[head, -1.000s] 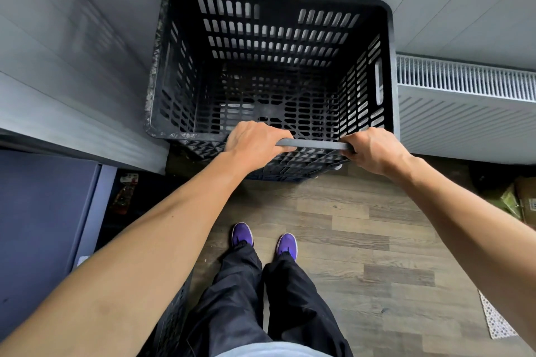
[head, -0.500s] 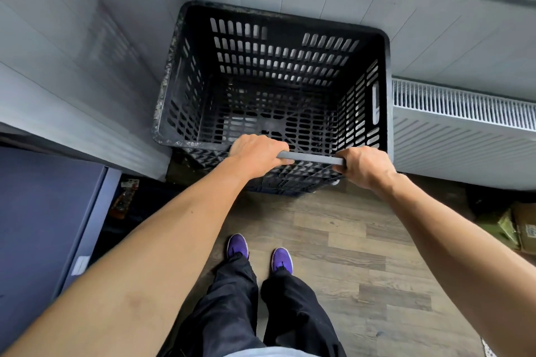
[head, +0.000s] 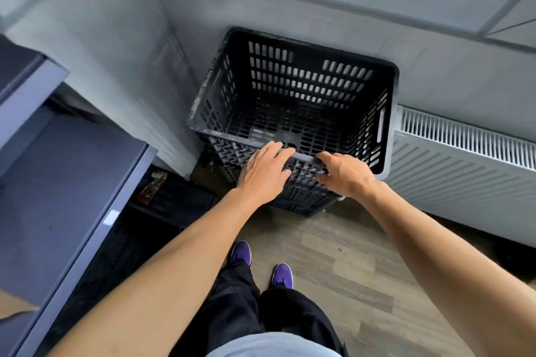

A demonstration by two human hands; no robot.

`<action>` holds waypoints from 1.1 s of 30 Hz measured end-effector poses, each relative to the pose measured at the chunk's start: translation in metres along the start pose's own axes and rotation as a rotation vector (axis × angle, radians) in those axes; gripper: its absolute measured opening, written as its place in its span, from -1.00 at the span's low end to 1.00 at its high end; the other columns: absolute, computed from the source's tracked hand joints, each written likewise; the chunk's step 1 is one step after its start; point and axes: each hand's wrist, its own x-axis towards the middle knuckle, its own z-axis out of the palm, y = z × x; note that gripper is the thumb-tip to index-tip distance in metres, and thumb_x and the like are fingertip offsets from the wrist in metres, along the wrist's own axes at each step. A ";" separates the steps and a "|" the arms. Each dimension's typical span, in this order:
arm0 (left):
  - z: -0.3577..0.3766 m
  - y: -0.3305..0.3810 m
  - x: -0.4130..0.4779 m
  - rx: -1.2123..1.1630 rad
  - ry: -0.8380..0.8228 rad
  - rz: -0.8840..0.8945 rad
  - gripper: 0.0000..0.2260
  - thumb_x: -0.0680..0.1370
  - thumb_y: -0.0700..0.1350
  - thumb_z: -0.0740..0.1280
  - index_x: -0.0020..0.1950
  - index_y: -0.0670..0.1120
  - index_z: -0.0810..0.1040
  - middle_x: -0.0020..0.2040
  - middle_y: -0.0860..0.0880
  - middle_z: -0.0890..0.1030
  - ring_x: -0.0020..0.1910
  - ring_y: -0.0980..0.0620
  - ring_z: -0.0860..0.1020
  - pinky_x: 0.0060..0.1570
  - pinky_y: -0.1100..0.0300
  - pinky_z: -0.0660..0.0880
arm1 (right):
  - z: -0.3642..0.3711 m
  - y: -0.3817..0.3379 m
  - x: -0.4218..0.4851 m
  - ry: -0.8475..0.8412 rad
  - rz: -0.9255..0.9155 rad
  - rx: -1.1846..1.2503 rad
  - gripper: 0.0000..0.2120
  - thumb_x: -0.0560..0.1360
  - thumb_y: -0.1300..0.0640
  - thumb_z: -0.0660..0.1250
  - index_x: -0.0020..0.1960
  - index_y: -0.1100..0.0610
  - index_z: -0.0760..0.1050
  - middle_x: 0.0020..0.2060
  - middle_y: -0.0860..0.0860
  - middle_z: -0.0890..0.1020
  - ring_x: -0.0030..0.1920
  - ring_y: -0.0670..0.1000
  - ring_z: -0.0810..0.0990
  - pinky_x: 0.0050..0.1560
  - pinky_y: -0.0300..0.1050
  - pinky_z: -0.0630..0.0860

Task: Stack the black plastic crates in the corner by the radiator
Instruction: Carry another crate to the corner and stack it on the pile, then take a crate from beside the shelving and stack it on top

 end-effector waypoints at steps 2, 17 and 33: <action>-0.005 -0.002 -0.014 -0.028 0.012 -0.050 -0.55 0.64 -0.04 0.23 0.53 0.02 0.24 0.54 -0.03 0.20 0.54 -0.03 0.09 0.46 -0.04 0.17 | -0.004 -0.015 0.002 0.027 -0.042 -0.012 -0.44 0.56 -0.07 0.26 0.49 0.05 0.21 0.21 0.10 0.54 0.20 0.20 0.52 0.01 0.06 0.51; 0.006 -0.067 -0.169 -0.141 -0.004 -0.362 -0.58 0.63 0.04 0.21 0.49 0.09 0.29 0.39 0.02 0.40 0.35 -0.06 0.36 0.25 -0.05 0.41 | 0.022 -0.133 -0.034 -0.089 -0.387 -0.120 -0.50 0.56 0.00 0.26 0.48 -0.04 0.28 0.29 0.09 0.47 0.30 0.18 0.42 0.16 0.08 0.50; 0.054 -0.164 -0.400 -0.331 0.018 -0.652 -0.57 0.59 0.04 0.27 0.47 0.11 0.32 0.38 0.01 0.41 0.37 -0.06 0.36 0.30 0.03 0.36 | 0.147 -0.309 -0.125 -0.232 -0.556 -0.195 -0.52 0.54 -0.01 0.28 0.44 -0.05 0.32 0.26 0.03 0.50 0.26 0.12 0.47 0.09 -0.05 0.49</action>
